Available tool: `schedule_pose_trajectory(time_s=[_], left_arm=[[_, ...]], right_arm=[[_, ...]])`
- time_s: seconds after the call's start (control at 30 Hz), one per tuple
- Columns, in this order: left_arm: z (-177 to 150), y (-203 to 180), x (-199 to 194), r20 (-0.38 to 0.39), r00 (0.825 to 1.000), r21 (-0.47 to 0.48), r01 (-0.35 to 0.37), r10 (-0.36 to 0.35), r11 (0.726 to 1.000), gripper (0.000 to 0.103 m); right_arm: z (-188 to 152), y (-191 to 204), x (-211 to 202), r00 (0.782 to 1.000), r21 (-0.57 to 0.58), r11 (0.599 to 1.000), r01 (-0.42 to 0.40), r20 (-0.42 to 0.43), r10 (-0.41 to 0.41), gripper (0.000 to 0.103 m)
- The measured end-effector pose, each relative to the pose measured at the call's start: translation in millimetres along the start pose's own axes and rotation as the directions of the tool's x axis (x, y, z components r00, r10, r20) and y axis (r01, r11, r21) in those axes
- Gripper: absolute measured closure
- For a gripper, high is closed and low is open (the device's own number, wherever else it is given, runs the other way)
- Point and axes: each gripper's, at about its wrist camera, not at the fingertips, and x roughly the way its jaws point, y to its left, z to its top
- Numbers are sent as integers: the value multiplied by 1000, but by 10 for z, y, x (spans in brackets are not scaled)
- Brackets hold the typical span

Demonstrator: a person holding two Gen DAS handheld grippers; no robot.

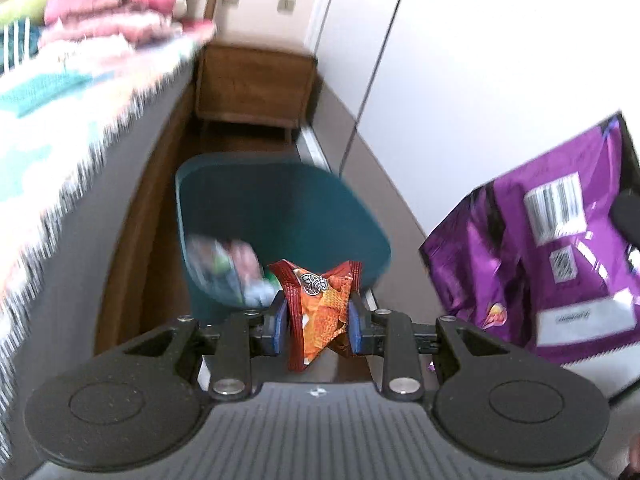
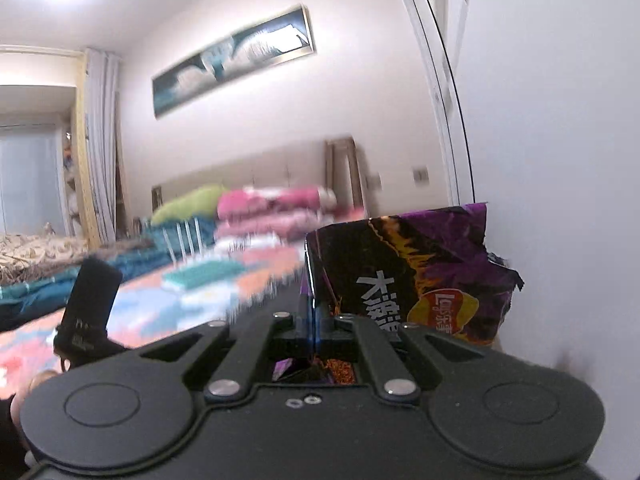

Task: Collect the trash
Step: 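Carry snack packet and chip bag over the wastebasket and release them inside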

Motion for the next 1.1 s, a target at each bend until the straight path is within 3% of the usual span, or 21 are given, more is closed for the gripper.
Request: schedule_pose_trajectory(time_s=[0.1, 0.3, 0.53, 0.7, 0.77, 0.87, 1.1], left_arm=[[212, 40, 99, 30, 999, -8, -10, 10, 1000, 74], [499, 156, 230, 54, 996, -20, -71, 72, 997, 74], [649, 309, 494, 19, 993, -50, -118, 119, 992, 74], [640, 395, 791, -27, 990, -81, -143, 141, 986, 74], [638, 434, 905, -45, 993, -99, -117, 113, 988, 74], [599, 457, 1136, -97, 987, -99, -134, 124, 986, 74], [439, 508, 1552, -189, 968, -82, -183, 165, 980, 74]], right_arm=[[230, -27, 222, 998, 15, 998, -60, 35, 59, 102], [424, -28, 811, 988, 31, 987, -155, -10, 156, 102], [207, -180, 1271, 964, 121, 968, -218, -130, 233, 102], [-150, -286, 1608, 946, 175, 966, -189, -230, 227, 102], [-325, -375, 1729, 933, 235, 956, -174, -272, 236, 102], [-541, -521, 1882, 923, 337, 935, -110, -314, 222, 102], [-856, -361, 2075, 880, 230, 973, -10, -460, 118, 102]])
